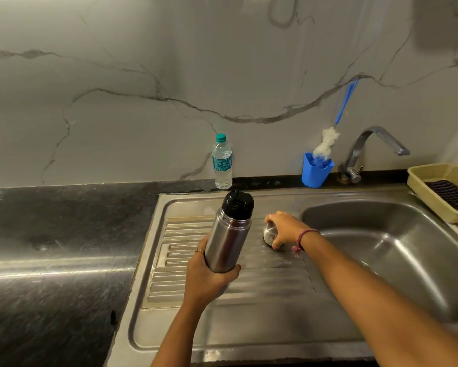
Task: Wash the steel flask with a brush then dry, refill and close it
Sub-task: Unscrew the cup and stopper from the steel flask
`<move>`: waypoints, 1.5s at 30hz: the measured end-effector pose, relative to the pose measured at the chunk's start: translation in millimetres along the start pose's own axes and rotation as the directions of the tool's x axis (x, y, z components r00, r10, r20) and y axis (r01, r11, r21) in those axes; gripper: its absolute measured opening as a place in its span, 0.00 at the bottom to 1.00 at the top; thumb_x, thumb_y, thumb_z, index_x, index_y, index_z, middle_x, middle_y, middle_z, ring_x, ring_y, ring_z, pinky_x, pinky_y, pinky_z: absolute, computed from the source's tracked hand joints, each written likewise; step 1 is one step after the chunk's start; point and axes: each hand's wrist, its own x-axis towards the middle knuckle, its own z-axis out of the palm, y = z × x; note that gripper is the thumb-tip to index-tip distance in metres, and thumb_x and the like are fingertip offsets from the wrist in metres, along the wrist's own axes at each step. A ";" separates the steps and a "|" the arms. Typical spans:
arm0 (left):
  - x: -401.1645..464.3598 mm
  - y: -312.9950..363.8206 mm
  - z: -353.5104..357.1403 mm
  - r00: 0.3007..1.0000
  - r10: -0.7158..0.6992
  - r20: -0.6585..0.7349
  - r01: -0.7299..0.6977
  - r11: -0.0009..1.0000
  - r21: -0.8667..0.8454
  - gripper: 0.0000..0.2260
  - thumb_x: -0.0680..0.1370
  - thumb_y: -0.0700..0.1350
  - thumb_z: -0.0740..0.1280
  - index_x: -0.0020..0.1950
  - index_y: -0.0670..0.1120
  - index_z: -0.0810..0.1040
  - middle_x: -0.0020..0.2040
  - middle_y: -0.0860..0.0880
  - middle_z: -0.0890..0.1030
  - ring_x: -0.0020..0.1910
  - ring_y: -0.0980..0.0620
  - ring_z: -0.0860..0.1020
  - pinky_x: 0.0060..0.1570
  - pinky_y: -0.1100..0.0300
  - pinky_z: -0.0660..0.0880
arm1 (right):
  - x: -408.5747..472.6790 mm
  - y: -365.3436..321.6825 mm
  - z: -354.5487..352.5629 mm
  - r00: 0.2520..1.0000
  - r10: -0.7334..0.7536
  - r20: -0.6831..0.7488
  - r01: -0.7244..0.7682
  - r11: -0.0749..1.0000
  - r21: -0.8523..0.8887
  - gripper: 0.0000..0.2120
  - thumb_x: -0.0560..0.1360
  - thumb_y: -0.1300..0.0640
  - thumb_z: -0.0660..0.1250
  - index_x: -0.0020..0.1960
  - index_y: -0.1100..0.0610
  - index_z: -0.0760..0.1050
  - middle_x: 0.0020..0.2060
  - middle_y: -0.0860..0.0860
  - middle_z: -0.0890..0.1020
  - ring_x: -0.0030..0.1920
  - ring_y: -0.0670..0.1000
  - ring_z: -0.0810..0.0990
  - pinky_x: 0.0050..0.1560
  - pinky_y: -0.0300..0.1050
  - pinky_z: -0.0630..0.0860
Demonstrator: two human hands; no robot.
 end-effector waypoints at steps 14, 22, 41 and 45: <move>-7.2 -2.1 0.5 1.000 0.020 -0.007 -0.020 1.000 0.022 0.35 0.60 0.46 0.83 0.64 0.51 0.74 0.49 0.55 0.81 0.45 0.59 0.80 0.42 0.68 0.76 | -26.5 -15.1 -31.7 0.999 -0.015 -0.031 0.016 0.999 0.049 0.34 0.71 0.53 0.73 0.73 0.52 0.63 0.69 0.53 0.68 0.66 0.54 0.70 0.63 0.48 0.71; -17.6 9.5 3.7 0.998 0.057 -0.002 -0.057 0.998 0.023 0.33 0.59 0.49 0.81 0.60 0.60 0.72 0.50 0.58 0.80 0.48 0.60 0.80 0.44 0.69 0.75 | -127.2 -112.6 -120.8 0.980 0.000 -0.201 0.108 0.842 0.529 0.29 0.75 0.33 0.51 0.56 0.54 0.75 0.47 0.49 0.80 0.35 0.45 0.78 0.35 0.39 0.72; -46.5 51.5 10.3 0.996 0.035 0.082 -0.029 0.997 -0.076 0.29 0.58 0.44 0.79 0.55 0.56 0.72 0.44 0.50 0.80 0.37 0.59 0.80 0.32 0.68 0.76 | -165.5 -135.9 -90.9 0.733 -0.192 -0.652 0.374 0.915 0.152 0.19 0.71 0.43 0.69 0.40 0.54 0.64 0.34 0.45 0.66 0.35 0.45 0.68 0.33 0.34 0.63; -46.8 55.4 9.2 0.996 0.042 0.078 -0.037 0.998 -0.059 0.29 0.58 0.44 0.80 0.55 0.57 0.72 0.44 0.53 0.81 0.39 0.60 0.81 0.35 0.67 0.77 | -165.2 -135.2 -96.6 0.715 -0.233 -0.660 0.422 0.895 0.142 0.18 0.71 0.43 0.70 0.39 0.53 0.64 0.34 0.45 0.66 0.35 0.43 0.67 0.34 0.32 0.62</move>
